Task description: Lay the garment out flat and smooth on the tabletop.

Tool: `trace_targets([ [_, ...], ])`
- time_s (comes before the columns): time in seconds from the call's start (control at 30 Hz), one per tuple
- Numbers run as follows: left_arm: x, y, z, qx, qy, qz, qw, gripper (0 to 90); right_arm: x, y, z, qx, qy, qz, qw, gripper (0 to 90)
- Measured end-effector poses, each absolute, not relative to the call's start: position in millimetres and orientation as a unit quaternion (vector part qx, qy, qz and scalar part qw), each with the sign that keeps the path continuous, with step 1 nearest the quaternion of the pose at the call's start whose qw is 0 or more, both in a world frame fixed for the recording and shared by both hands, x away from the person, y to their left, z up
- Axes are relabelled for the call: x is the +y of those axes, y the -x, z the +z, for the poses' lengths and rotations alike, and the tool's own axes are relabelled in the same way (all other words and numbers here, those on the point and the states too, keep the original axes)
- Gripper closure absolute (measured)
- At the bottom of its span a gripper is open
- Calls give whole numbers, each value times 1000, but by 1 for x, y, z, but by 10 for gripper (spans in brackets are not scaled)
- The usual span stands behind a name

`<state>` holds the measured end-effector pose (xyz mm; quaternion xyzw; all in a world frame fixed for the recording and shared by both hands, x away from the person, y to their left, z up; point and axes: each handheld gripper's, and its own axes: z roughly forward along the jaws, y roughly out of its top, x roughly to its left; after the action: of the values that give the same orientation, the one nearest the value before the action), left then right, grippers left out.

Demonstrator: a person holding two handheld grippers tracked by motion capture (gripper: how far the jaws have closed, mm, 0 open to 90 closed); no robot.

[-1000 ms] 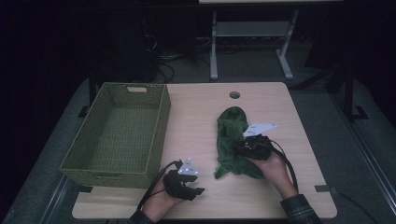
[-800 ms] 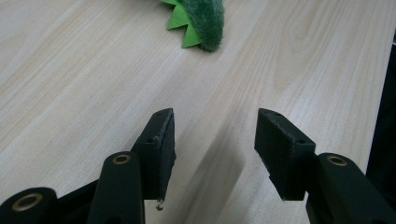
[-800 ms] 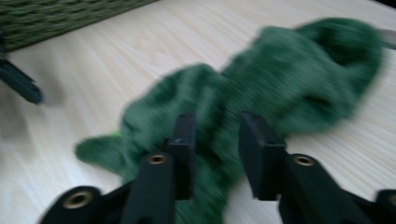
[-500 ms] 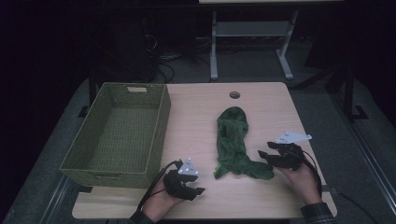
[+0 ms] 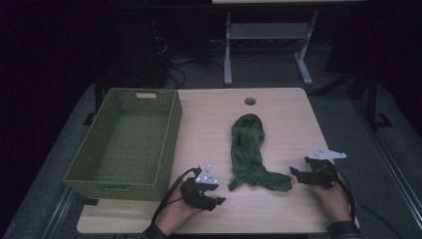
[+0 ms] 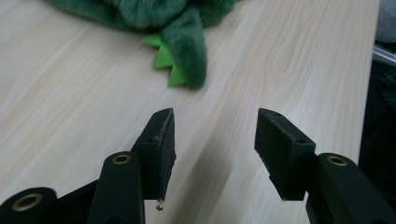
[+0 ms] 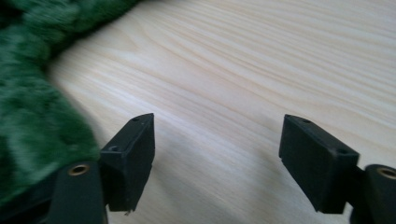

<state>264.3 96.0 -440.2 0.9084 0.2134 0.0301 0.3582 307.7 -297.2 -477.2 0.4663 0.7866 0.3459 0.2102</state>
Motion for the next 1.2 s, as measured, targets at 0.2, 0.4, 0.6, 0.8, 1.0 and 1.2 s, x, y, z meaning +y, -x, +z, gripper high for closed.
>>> trace_targets([
  [0.2,77,-266,-430,195,-906,29,374,471,-301,-311,-482,778,-483,344,206,188],
  [0.4,50,-275,-421,172,-903,27,393,570,-303,-313,-483,777,-490,343,196,158],
  [0.6,21,-287,-422,154,-903,26,400,621,-303,-313,-483,778,-489,342,196,157],
  [0.8,-8,-298,-424,138,-906,19,400,629,-303,-313,-483,778,-489,342,196,157],
  [1.0,-33,-299,-429,121,-909,13,398,629,-303,-313,-483,778,-489,343,196,158],
  [1.2,-62,-298,-432,104,-910,4,401,629,-303,-313,-483,778,-489,342,195,158],
])
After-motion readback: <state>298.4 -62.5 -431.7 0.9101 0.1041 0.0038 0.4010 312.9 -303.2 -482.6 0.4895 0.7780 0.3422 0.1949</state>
